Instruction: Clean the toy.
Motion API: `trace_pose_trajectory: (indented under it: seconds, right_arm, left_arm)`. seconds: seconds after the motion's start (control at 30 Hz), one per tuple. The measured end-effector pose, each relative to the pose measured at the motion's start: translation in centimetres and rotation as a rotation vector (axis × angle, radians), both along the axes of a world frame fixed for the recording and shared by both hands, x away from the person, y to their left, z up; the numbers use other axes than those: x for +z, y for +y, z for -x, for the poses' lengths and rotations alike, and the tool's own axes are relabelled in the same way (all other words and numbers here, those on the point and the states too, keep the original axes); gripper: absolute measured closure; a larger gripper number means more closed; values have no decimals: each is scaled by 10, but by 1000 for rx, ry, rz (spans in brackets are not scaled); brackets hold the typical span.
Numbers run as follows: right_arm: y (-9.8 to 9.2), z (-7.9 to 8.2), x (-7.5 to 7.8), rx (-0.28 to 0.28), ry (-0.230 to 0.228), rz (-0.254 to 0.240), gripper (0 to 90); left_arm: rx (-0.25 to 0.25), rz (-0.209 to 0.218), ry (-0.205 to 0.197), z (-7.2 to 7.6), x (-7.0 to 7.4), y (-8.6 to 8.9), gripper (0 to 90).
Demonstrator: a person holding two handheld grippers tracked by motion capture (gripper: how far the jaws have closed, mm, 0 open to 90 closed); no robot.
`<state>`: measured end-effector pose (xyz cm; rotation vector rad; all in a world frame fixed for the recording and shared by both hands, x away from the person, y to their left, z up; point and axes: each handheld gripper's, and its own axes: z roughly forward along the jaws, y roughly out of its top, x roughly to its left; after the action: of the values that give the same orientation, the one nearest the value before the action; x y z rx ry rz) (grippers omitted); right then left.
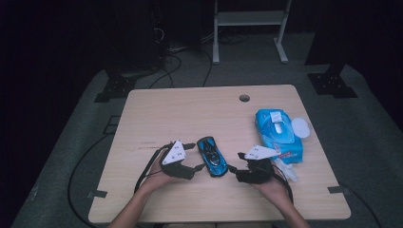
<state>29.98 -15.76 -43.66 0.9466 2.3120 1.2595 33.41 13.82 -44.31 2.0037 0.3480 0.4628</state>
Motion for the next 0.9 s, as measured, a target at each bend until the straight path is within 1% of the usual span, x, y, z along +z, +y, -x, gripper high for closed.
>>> trace_pose_trajectory:
  seconds: [0.13, 0.33, 0.43, 0.47, 0.53, 0.6, 0.63, 0.67, 0.77, 0.9]
  right_arm:
    - [9, -4, -6, 11, 16, 10, 376]
    - [5, -6, -6, 7, 26, -14, 372]
    - [0, -5, -4, 3, 21, -13, 371]
    - [-1, -5, -4, 3, 27, -17, 370]
    - [-6, -4, -3, 2, 24, -15, 370]
    - [-11, -4, -1, -3, 25, -20, 370]
    - [-13, -3, 0, -6, 25, -21, 370]
    - [-16, -3, 1, -10, 21, -20, 371]
    - [-26, -2, 2, -19, 25, -21, 371]
    - [-39, -2, 3, -38, 26, -28, 369]
  left_arm:
    - [12, 5, 1, 1, 0, 8, 197]
    - [38, 12, 5, 3, 2, 20, 189]
    - [44, 8, 6, 5, 1, 24, 183]
    - [47, 9, 9, 6, 1, 25, 182]
    - [53, 2, 12, 7, 1, 27, 179]
    - [55, 7, 13, 8, 0, 30, 178]
    - [58, 10, 17, 9, 0, 31, 177]
    - [58, 2, 17, 9, 0, 32, 177]
    - [67, 7, 24, 10, -1, 35, 175]
    - [73, -4, 32, 11, -2, 39, 171]
